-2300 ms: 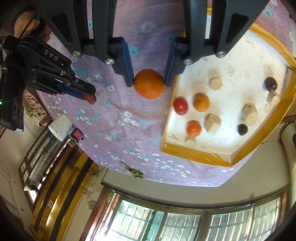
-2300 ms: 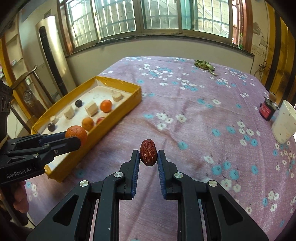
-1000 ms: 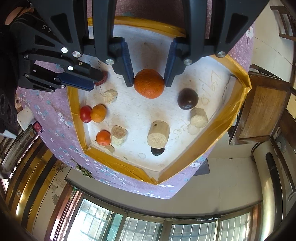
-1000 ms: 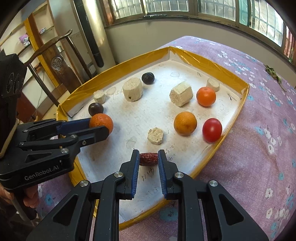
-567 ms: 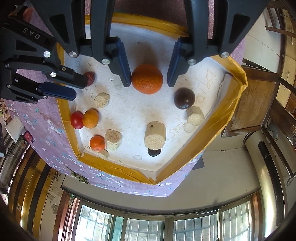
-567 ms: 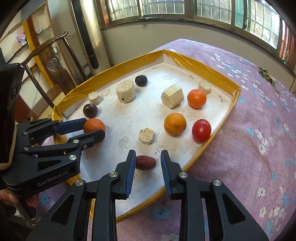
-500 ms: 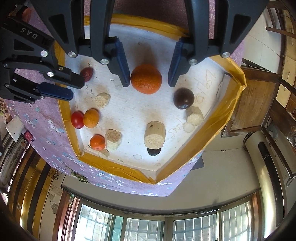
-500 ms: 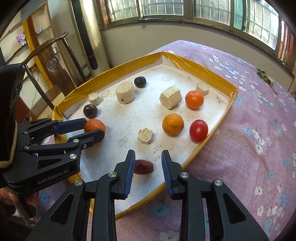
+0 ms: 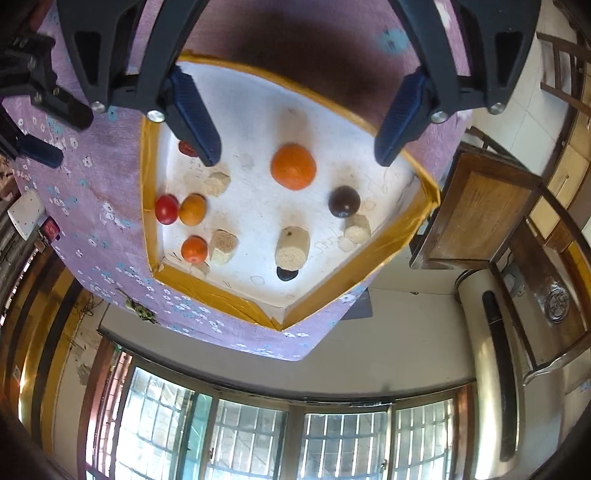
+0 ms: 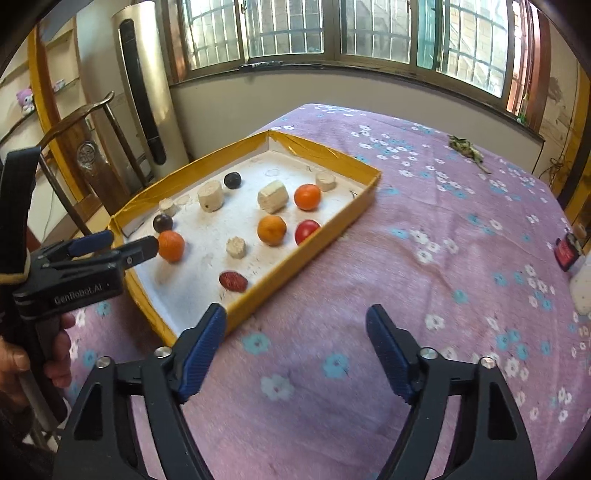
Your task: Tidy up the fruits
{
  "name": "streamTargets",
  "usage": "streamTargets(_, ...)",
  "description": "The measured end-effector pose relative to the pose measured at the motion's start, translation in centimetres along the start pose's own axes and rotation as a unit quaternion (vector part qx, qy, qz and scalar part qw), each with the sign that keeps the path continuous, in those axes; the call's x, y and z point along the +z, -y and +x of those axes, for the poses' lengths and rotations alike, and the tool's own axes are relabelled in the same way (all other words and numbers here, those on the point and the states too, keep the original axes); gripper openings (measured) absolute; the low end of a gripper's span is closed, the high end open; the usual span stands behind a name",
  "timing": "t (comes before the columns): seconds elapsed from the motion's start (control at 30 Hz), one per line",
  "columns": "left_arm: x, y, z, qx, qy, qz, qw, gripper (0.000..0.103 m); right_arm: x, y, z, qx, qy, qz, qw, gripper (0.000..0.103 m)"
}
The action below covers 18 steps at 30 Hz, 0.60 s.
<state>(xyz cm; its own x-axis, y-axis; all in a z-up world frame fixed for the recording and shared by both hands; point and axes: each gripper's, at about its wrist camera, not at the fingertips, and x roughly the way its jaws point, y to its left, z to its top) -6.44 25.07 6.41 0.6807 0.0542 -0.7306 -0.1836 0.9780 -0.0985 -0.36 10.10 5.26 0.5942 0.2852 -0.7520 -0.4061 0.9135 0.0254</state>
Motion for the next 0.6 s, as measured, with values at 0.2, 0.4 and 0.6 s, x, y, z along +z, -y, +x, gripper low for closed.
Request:
streamTargets(0.2, -2.4, 2.4, -2.8, 0.054, 0.014, -0.007, 0.9984, 0.103, -2.5, 1.4, -1.7, -0.004, 0.005, 0.002, 1.000, 0.103)
streamTargets(0.4, -3.6, 4.3, -4.9, 0.155, 0.072, 0.040, 0.9845, 0.103, -3.9, 2.3, -2.7, -0.015, 0.003, 0.025, 1.000, 0.103)
streamTargets(0.6, -4.0, 5.4, -6.0, 0.146, 0.103, 0.091, 0.9797, 0.103, -4.6, 2.6, -3.7, -0.040, 0.021, 0.067, 0.997, 0.103)
